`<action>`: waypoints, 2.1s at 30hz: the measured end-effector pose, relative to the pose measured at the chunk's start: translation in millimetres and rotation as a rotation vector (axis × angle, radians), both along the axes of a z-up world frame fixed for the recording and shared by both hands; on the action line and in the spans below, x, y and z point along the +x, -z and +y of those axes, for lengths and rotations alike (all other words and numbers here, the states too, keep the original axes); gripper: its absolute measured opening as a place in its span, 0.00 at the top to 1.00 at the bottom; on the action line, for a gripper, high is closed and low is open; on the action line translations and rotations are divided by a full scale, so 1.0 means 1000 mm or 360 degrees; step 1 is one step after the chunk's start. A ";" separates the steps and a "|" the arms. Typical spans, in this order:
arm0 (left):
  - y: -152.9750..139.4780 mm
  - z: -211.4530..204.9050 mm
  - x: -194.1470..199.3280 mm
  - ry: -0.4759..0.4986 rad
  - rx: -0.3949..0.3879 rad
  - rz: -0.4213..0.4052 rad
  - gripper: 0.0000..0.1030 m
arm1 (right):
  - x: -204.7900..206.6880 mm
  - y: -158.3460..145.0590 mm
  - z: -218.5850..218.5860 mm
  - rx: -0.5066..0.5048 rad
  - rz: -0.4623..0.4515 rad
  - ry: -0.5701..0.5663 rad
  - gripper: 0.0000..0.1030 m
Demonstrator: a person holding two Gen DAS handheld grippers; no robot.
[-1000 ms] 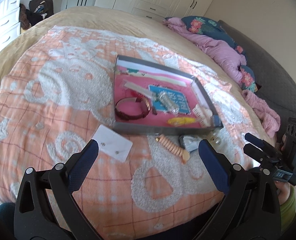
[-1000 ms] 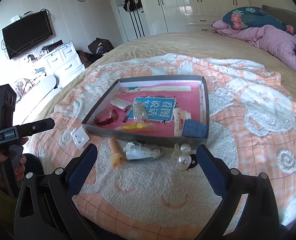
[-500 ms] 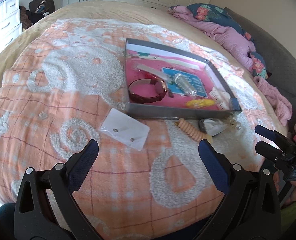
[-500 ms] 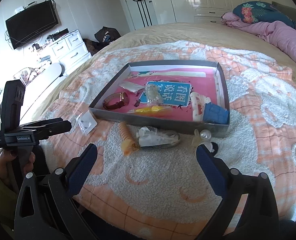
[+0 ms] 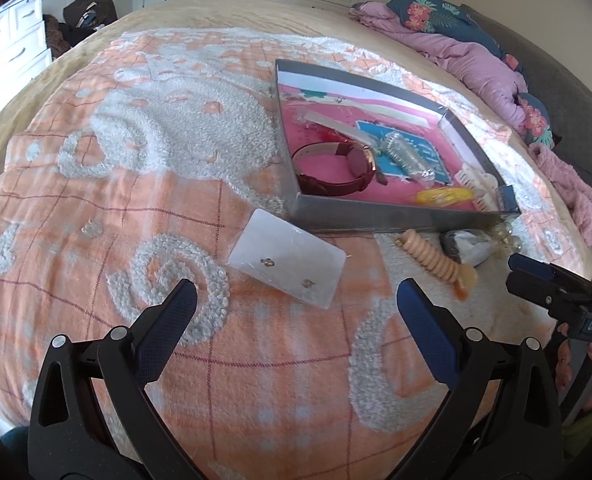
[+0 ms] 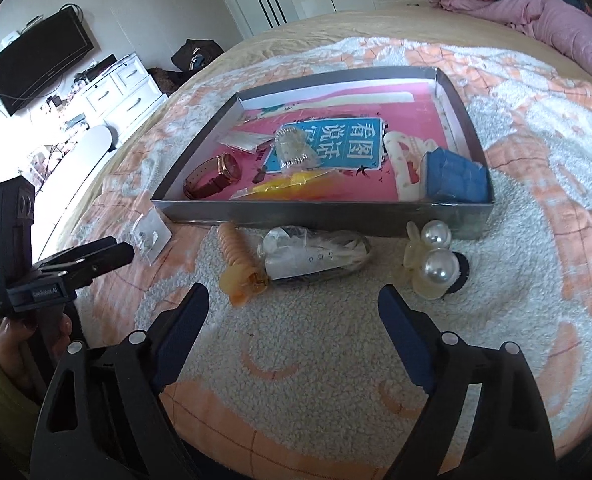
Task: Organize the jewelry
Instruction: 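Grasp the white stud-earring card with the left tool while the right tool grasps the bagged white item, then carry the card into the grey box with the left tool while the right tool places the bagged item there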
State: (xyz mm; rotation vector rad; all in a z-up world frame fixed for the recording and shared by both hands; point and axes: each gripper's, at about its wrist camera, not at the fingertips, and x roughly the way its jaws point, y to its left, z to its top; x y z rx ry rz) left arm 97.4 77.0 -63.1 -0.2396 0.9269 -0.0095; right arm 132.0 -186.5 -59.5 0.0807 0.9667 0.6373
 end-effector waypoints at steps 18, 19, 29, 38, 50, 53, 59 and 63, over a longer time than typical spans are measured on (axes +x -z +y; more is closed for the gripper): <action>0.010 0.008 0.021 -0.0006 0.0043 0.0070 0.09 | 0.038 0.026 0.023 -0.0091 0.0095 0.0108 0.17; 0.010 0.007 0.022 -0.0008 0.0048 0.0075 0.09 | 0.038 0.027 0.025 -0.0105 0.0088 0.0103 0.17; 0.017 -0.007 0.033 0.0047 0.0228 0.0098 0.09 | 0.038 0.034 0.034 -0.0239 -0.0027 0.0063 0.27; 0.023 -0.019 0.038 0.0136 0.0363 0.0069 0.25 | 0.034 0.030 0.022 -0.0142 -0.0022 0.0073 0.29; 0.006 -0.014 0.017 0.0144 0.0203 -0.0019 0.37 | 0.011 0.014 0.011 -0.0027 -0.0015 0.0022 0.29; -0.005 -0.016 0.005 0.0148 0.0157 -0.0060 0.37 | 0.003 0.005 0.010 0.0013 -0.0045 -0.0024 0.29; -0.031 -0.013 -0.014 0.0124 0.0112 -0.0166 0.37 | -0.011 -0.015 0.017 0.0051 -0.0126 -0.0120 0.29; -0.045 -0.009 -0.014 0.0105 0.0101 -0.0218 0.37 | -0.016 -0.025 0.023 0.0063 -0.0178 -0.0160 0.29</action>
